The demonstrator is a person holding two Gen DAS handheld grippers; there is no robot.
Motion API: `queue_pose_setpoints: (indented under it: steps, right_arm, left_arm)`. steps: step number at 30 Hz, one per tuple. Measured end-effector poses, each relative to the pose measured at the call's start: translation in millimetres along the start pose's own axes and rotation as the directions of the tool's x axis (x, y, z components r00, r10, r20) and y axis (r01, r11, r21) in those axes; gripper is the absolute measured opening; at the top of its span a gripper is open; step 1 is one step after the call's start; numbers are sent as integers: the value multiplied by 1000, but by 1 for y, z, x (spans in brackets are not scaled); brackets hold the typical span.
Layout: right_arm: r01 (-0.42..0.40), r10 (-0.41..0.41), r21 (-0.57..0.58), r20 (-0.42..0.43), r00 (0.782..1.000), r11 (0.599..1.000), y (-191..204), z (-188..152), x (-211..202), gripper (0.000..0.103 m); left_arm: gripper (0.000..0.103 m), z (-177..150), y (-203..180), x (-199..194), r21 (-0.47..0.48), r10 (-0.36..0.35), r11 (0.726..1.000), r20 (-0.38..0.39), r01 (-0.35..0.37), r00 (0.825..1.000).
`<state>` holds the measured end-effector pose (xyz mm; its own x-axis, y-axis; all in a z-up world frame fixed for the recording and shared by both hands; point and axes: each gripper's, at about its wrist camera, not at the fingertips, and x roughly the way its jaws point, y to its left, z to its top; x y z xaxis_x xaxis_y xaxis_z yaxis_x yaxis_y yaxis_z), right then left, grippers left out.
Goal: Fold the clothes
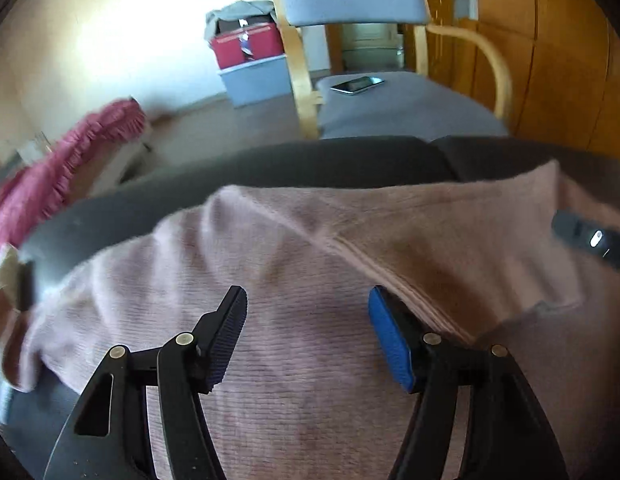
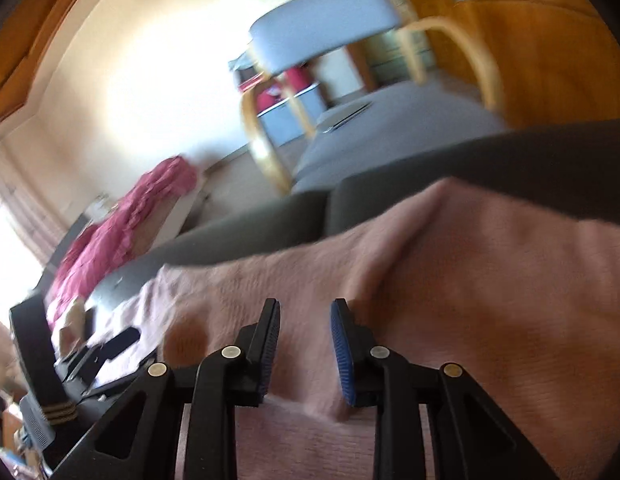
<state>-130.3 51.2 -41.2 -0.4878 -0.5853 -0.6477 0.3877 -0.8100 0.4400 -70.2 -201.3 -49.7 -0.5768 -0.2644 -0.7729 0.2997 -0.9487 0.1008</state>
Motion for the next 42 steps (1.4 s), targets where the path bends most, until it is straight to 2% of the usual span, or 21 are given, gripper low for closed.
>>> queue_pose_setpoints:
  steps: [3, 7, 10, 15, 19, 22, 23, 24, 26, 30, 36, 40, 42]
  right_arm:
    - [-3, 4, 18, -59, 998, 1000, -10, -2, 4, 26]
    - [-47, 49, 21, -81, 996, 999, -11, -4, 8, 29]
    - [-65, 67, 20, -90, 994, 998, -9, -6, 7, 29]
    - [-163, 179, 130, -123, 976, 978, -21, -7, 11, 29]
    - [-209, 238, 188, -148, 960, 960, -29, -9, 12, 29]
    - [-172, 194, 136, -167, 967, 976, -26, -8, 14, 11]
    - [-158, 176, 109, -172, 969, 981, -23, -6, 15, 10]
    - [-154, 170, 97, -177, 969, 983, -22, -5, 16, 9]
    - [-166, 183, 100, -191, 965, 981, -20, -1, 17, 7]
    - [-218, 243, 144, -191, 951, 965, -21, 16, 23, 7]
    - [-316, 349, 240, -110, 931, 918, -27, 59, 42, 7]
    - [-296, 322, 270, -56, 945, 916, -31, 81, 68, 7]
    - [-271, 293, 295, -33, 955, 916, -38, 86, 81, 7]
  left_arm:
    - [67, 3, 0, 5, -6, -39, 999, -34, 38, 999]
    - [67, 11, -4, 4, 18, -51, 998, -65, 52, 997]
    - [67, 23, -3, 4, 11, -89, 996, -75, 90, 993]
    - [67, 32, 3, 14, -48, -150, 988, -155, 144, 976]
    - [67, 30, -2, 21, -18, -118, 993, -185, 117, 976]
    - [66, 31, -6, 25, -4, -90, 996, -188, 91, 978]
    - [55, 31, -4, 25, -20, -95, 995, -186, 93, 978]
    - [37, 32, -2, 25, -39, -100, 995, -186, 94, 977]
    - [19, 38, 3, 27, -70, -108, 993, -191, 97, 976]
    - [4, 52, 13, 36, -137, -176, 979, -189, 151, 966]
    - [4, 71, 30, 49, -235, -203, 957, -120, 171, 972]
    - [4, 63, 38, 63, -304, -240, 929, -56, 212, 969]
    - [4, 56, 38, 65, -293, -232, 929, 14, 226, 973]
